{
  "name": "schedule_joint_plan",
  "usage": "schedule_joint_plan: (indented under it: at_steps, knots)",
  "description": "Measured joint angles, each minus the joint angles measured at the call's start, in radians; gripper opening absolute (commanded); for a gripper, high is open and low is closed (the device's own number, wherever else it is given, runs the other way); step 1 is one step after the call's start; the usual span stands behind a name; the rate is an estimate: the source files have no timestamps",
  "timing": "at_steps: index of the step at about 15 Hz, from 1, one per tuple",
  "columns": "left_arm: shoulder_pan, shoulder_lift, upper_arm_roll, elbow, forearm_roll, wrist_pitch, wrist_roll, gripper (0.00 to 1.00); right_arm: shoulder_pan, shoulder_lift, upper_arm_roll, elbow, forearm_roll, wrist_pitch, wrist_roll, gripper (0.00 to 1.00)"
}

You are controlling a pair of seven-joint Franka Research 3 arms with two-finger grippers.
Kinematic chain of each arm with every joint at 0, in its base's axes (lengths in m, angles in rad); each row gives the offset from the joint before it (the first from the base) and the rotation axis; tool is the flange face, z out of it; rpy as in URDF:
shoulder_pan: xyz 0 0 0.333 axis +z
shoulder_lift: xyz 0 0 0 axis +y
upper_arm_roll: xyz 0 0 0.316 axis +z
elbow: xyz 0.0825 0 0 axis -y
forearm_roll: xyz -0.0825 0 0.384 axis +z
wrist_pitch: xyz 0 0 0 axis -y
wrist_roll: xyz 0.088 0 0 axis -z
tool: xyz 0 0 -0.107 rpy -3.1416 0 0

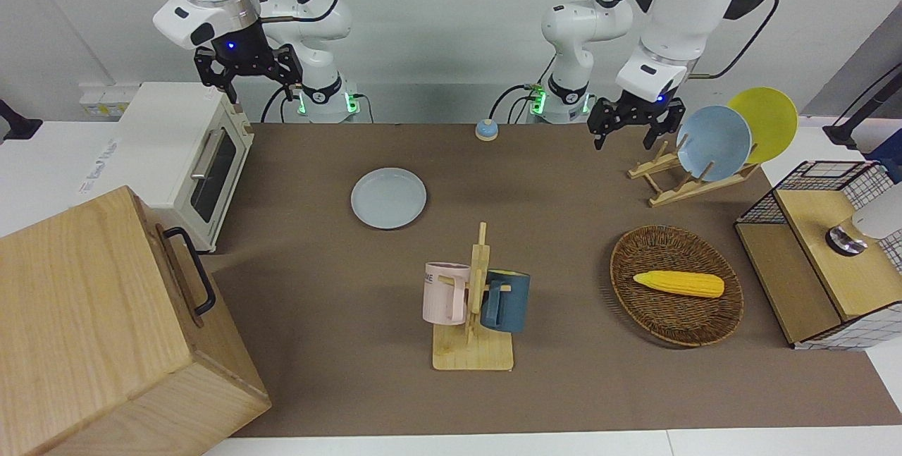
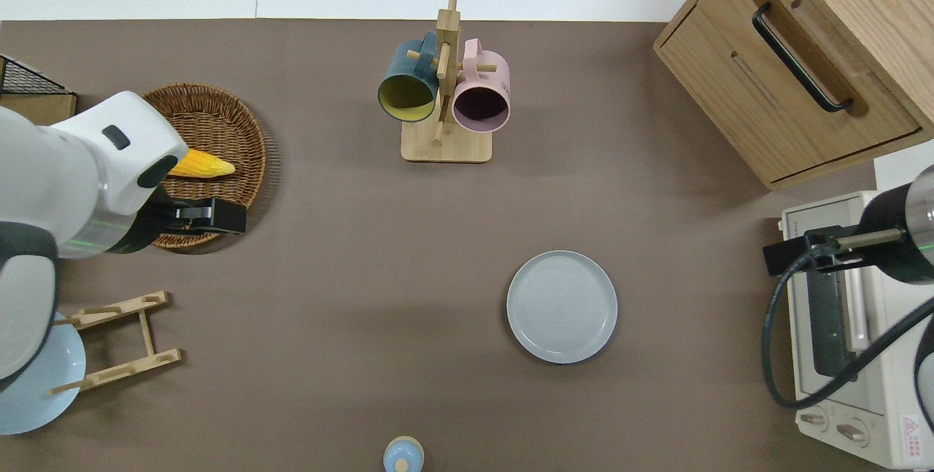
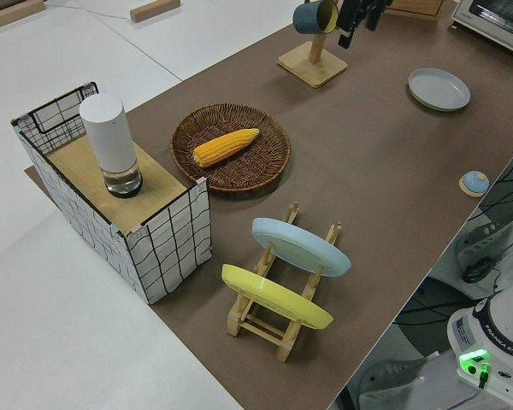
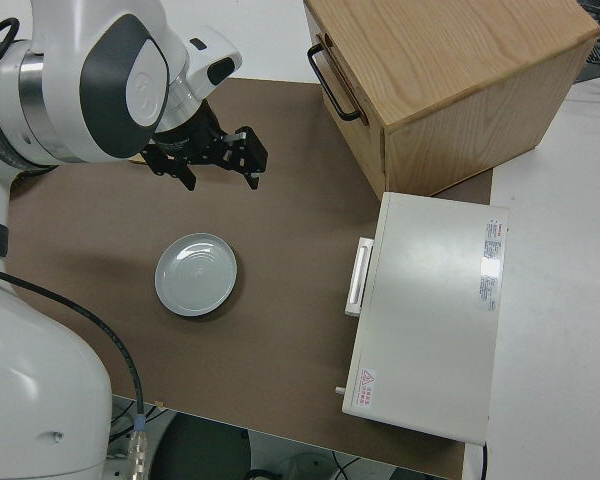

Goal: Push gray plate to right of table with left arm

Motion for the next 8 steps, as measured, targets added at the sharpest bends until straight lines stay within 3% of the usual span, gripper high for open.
schedule_joint_plan:
  at_steps: [3,8]
  knots:
    - [0.011,0.000,0.003,0.071,0.000,-0.105,0.014,1.00,0.000,0.000,0.000,0.000,0.000,0.000,0.000,0.996]
    - [0.011,0.000,0.005,0.093,0.000,-0.143,0.014,1.00,0.000,0.000,0.000,0.000,0.000,0.000,0.000,0.996]
